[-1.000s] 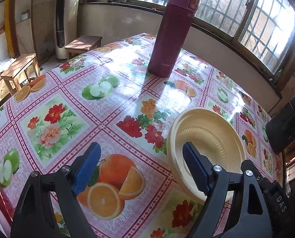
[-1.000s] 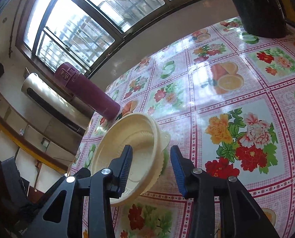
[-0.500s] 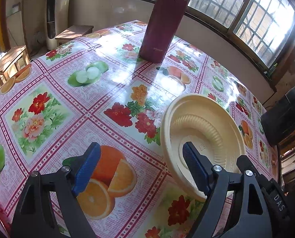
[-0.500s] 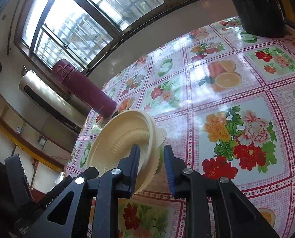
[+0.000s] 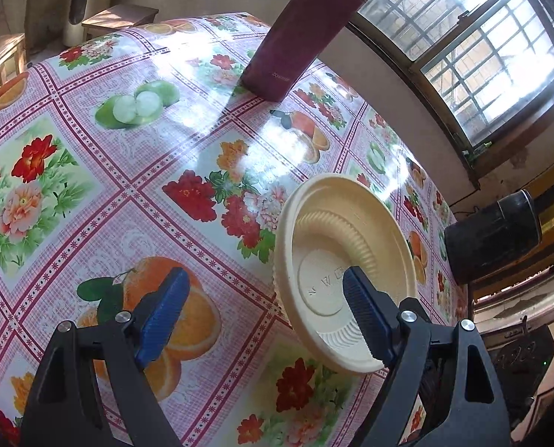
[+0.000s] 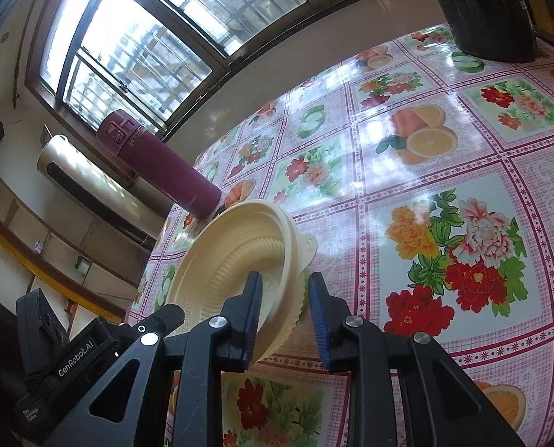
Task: Organize plates and bowls
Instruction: 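Lift the cream bowl off the table and tilt it upright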
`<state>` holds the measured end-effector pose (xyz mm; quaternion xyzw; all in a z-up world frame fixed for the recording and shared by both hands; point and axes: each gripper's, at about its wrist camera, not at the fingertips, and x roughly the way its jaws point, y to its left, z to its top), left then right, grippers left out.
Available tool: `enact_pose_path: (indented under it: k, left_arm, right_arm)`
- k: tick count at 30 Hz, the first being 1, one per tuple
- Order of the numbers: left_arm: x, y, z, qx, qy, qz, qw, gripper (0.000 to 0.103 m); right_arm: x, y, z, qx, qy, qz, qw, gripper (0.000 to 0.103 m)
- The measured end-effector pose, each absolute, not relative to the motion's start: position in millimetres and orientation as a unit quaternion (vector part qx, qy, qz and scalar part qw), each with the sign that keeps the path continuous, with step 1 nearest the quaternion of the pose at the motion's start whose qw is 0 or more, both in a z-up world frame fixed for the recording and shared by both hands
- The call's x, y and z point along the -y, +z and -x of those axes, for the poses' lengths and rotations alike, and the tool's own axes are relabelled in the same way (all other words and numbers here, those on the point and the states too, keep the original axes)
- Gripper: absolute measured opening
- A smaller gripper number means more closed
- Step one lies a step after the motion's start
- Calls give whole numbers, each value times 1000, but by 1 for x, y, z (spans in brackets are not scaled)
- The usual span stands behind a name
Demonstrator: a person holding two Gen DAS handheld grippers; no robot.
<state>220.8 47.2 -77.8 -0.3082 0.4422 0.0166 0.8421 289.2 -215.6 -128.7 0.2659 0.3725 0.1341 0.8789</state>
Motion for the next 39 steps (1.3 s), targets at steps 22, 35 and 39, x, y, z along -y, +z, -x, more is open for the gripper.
enact_pose_path:
  k: [22,35,39]
  left_arm:
    - [-28,-79,-224,-443,2,286,850,85]
    - [-29,-88,-225,-460,3,286,840,91]
    - [-25,-87,-225,-459,2,281,843,94]
  right_arm:
    - [225,-127,-290,-370,158,-311,861,29]
    - [229,-125,-289,-363,159,-321,860,38]
    - [225,-124,-289,-364,156,-306,865,37]
